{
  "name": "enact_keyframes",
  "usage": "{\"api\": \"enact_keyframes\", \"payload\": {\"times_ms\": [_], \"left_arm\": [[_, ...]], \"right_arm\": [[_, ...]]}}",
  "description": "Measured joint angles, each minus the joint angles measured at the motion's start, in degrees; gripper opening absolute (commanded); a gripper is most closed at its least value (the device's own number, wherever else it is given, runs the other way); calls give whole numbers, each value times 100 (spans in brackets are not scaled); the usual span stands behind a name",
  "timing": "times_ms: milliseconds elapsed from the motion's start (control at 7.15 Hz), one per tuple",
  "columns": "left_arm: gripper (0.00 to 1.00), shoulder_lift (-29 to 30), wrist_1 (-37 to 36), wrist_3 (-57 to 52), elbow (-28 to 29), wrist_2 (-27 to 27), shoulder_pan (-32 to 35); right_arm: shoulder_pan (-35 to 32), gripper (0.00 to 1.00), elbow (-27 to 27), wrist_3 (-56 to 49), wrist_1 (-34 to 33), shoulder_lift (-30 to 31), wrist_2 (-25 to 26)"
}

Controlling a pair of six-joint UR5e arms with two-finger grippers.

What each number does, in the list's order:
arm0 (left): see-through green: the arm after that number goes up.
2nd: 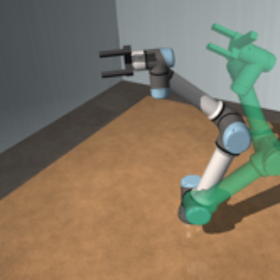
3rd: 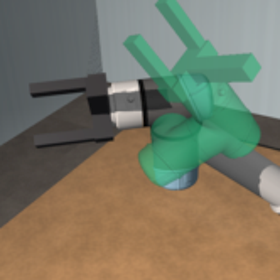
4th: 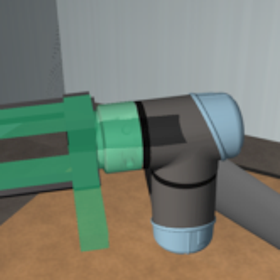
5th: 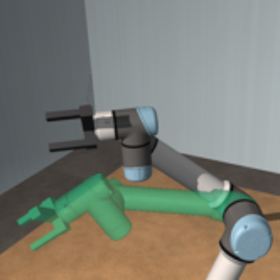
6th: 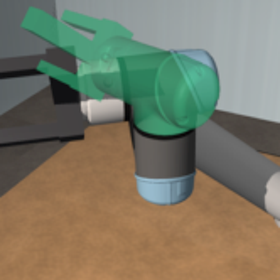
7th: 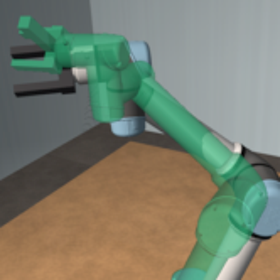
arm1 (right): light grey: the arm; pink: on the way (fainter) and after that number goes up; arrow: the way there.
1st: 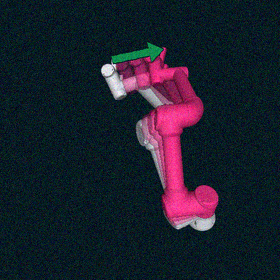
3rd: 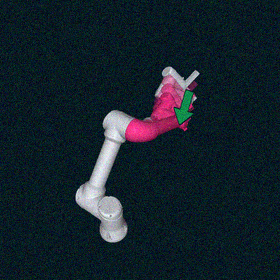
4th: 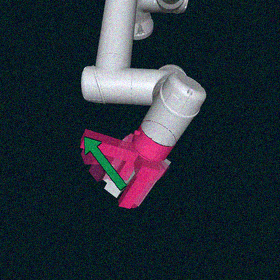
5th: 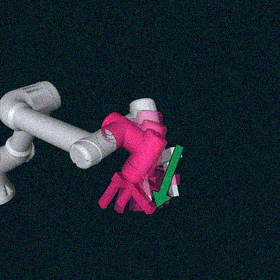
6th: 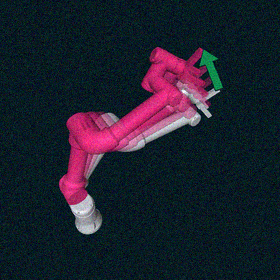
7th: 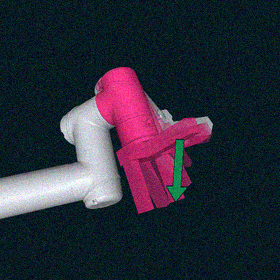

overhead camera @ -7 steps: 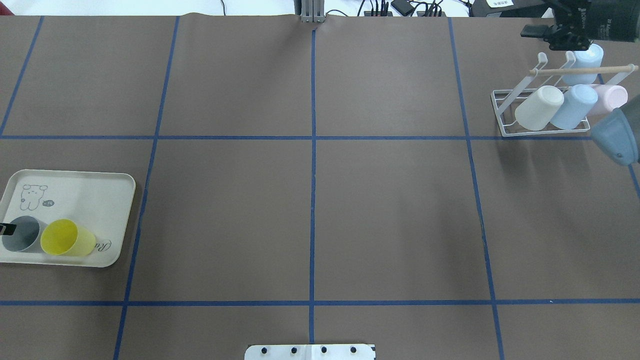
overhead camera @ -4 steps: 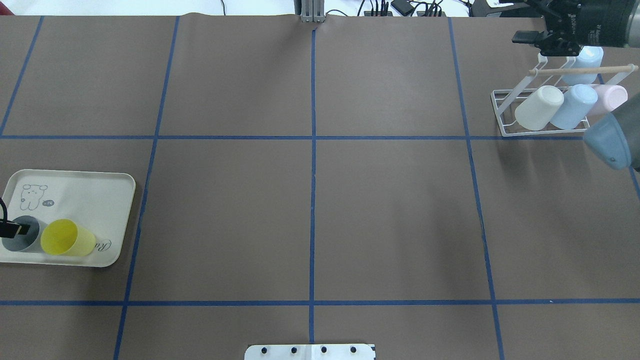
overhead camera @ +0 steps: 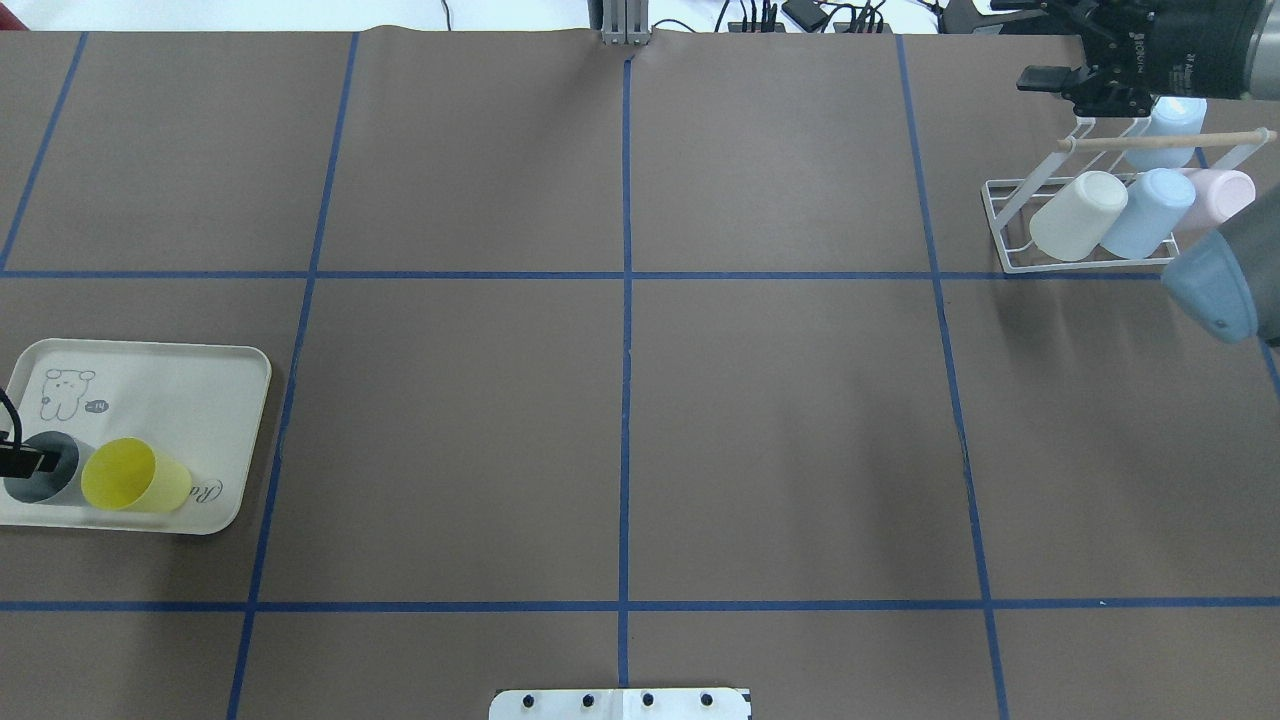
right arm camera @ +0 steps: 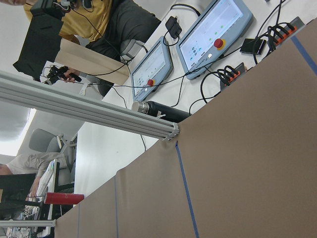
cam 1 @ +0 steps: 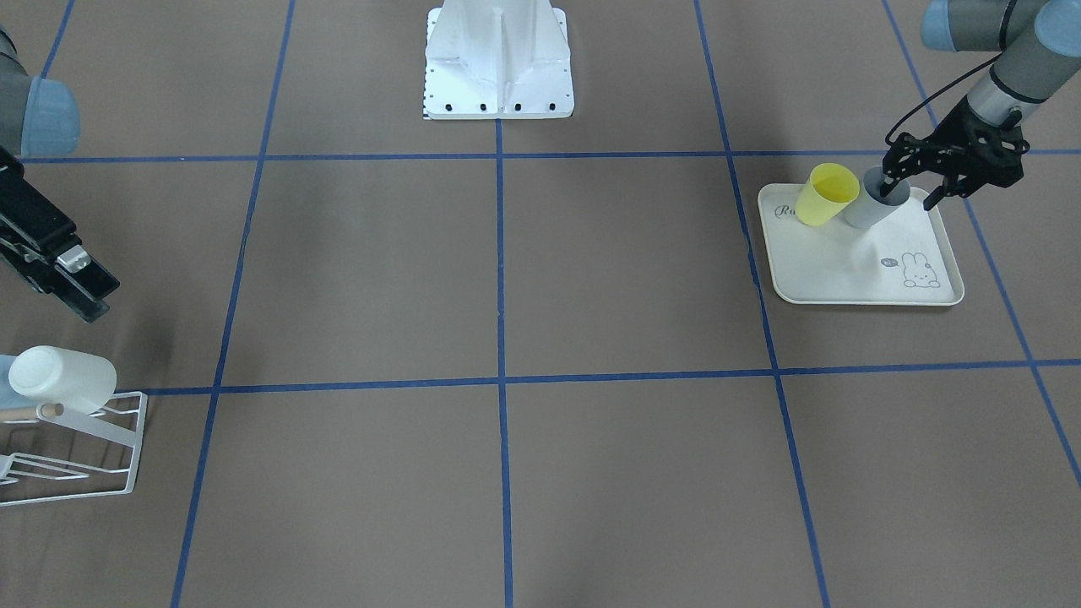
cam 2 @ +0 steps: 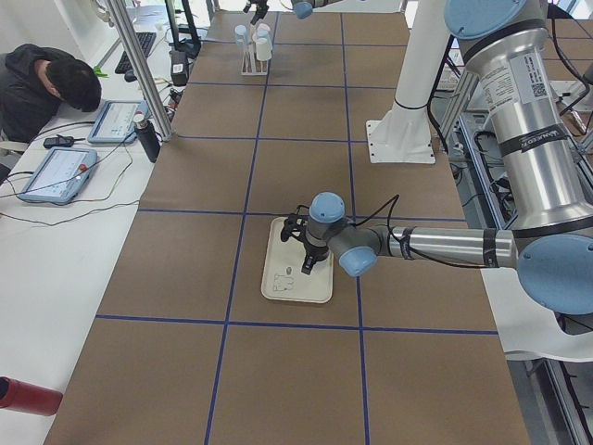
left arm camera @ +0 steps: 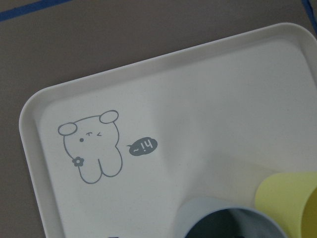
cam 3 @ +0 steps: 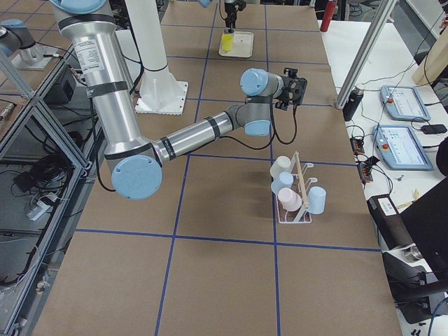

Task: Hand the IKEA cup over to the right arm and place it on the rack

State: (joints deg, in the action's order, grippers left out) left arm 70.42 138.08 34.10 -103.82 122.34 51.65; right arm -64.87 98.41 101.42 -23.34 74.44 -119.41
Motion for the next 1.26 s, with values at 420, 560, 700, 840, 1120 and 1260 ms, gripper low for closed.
{"api": "enact_keyframes", "payload": {"times_ms": [420, 560, 700, 840, 1120, 1260], "left_arm": [[0, -37, -2, -73, 1, -6, -40], [0, -49, -8, -151, -31, -8, -24], [0, -53, -18, -189, -87, -15, 79], [0, -40, -69, -206, -120, -33, 340], [0, 333, -350, -135, -152, -204, 1090], [0, 671, -537, 205, -189, -400, 1351]], "right_arm": [[1, 100, -1, 3, 24, 0, -1], [4, 100, -6, 6, 53, 0, 2], [20, 100, -5, 8, 67, -3, 9], [52, 100, -2, 9, 72, -6, 17], [199, 100, -3, 9, 79, -58, 38], [355, 100, -12, 28, 77, -140, 94]]}}
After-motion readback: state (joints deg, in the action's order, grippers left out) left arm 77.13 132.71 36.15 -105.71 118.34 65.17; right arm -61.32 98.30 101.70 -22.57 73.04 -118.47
